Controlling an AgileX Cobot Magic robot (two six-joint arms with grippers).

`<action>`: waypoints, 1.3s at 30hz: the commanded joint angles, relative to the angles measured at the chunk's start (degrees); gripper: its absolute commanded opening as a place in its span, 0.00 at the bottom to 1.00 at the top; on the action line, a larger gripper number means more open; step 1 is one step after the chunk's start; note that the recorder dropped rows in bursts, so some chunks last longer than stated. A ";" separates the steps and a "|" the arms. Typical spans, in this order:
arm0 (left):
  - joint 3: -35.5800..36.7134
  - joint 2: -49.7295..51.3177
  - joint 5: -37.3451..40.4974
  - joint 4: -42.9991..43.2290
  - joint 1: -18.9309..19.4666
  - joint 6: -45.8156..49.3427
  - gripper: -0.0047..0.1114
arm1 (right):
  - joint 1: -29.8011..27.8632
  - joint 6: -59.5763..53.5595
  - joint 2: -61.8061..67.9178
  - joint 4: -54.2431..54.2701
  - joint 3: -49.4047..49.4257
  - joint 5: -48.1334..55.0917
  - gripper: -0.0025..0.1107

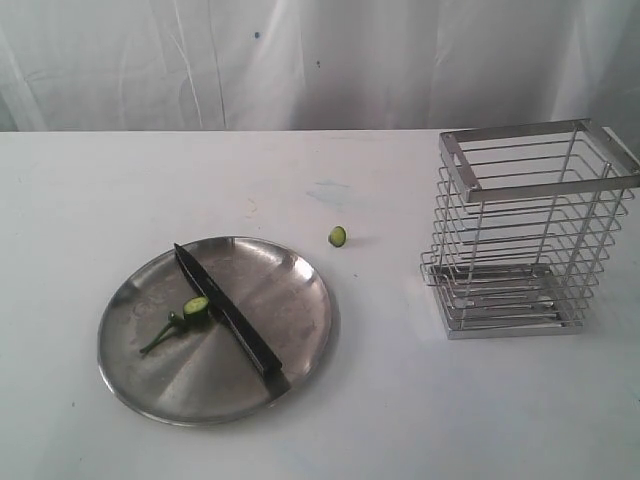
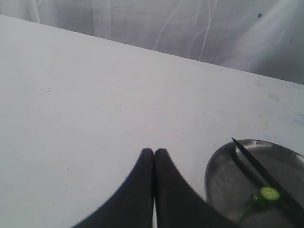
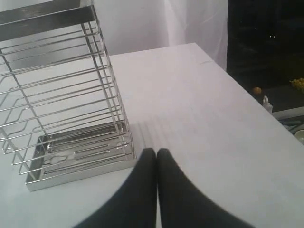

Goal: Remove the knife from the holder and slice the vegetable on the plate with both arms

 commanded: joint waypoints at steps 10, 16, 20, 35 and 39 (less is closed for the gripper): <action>0.54 -4.46 4.54 -24.02 -1.26 5.71 0.04 | -0.48 0.33 -0.22 -0.42 0.05 -0.03 0.02; 2.58 -10.47 8.82 -47.90 6.04 31.56 0.04 | -0.48 0.33 -0.22 -0.42 0.05 -0.03 0.02; 9.32 -15.01 1.57 -41.36 8.28 41.11 0.04 | -0.48 0.33 -0.22 -0.42 0.05 -0.03 0.02; 17.22 -15.01 0.30 -40.59 -0.71 53.57 0.04 | -0.48 0.33 -0.22 -0.15 0.05 -0.03 0.02; 17.22 -15.01 -0.44 -40.59 -0.71 52.38 0.04 | -0.48 0.33 -0.22 -0.15 0.05 -0.03 0.02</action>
